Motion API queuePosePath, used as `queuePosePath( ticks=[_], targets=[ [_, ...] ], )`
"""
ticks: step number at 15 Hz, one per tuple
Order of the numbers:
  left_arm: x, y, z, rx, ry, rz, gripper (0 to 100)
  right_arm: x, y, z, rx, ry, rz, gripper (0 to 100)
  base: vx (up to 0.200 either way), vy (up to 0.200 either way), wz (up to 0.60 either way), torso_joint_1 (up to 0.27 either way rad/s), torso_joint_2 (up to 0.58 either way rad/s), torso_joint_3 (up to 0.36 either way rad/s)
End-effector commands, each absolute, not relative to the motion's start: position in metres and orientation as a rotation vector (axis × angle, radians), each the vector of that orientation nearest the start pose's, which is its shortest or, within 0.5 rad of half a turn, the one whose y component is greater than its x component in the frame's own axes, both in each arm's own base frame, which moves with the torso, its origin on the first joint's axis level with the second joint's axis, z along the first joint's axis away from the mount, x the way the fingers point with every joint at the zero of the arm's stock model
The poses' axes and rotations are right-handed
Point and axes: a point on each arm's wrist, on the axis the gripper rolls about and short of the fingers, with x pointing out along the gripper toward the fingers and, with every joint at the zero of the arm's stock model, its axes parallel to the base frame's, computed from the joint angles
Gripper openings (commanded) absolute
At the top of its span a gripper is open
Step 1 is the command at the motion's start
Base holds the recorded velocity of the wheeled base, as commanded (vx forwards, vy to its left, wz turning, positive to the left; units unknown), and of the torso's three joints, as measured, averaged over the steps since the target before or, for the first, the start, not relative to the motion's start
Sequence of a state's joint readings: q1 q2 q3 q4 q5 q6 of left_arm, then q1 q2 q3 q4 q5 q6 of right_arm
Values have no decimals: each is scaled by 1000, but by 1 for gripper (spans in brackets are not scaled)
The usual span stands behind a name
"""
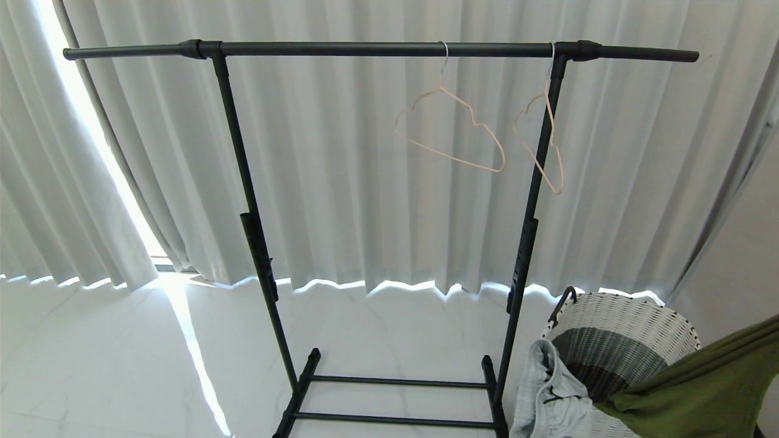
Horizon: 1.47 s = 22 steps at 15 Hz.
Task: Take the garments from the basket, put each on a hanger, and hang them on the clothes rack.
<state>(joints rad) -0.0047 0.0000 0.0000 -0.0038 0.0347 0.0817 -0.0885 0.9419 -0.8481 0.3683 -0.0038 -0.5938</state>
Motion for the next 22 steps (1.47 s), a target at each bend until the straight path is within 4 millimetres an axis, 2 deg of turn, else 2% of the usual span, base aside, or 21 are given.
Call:
queuePosePath(
  ticks=[1,4,9,12,14,18,19,20,21,22],
  targets=[
    [-23,1,76,81,-3,31,100,97,-7,255,-566,476,66,0,0,0,0,0,0,0],
    [-23,1,76,81,-3,29,100,101,1,254,-585,466,147,0,0,0,0,0,0,0],
    [-23,1,76,92,0,29,100,105,42,244,-560,461,528,0,0,0,0,0,0,0],
    [-23,1,76,100,-2,29,100,101,67,218,-558,552,792,0,0,0,0,0,0,0],
    [-23,1,76,95,-3,28,100,104,74,207,-523,612,876,0,0,0,0,0,0,0],
    [-24,0,81,83,-27,10,100,101,80,198,-424,684,959,0,0,0,0,0,0,0],
    [-25,0,104,41,-50,-30,100,100,80,196,-399,692,976,0,0,0,0,0,0,0],
    [-18,1,138,-40,-38,-87,100,100,81,196,-387,688,995,0,0,0,0,0,0,0],
    [-8,1,167,-53,-44,-138,100,101,82,197,-382,682,1004,0,0,0,0,0,0,0],
    [6,-1,188,-44,-11,-184,100,105,84,197,-373,670,1013,0,0,0,0,0,0,0]
  ],
)
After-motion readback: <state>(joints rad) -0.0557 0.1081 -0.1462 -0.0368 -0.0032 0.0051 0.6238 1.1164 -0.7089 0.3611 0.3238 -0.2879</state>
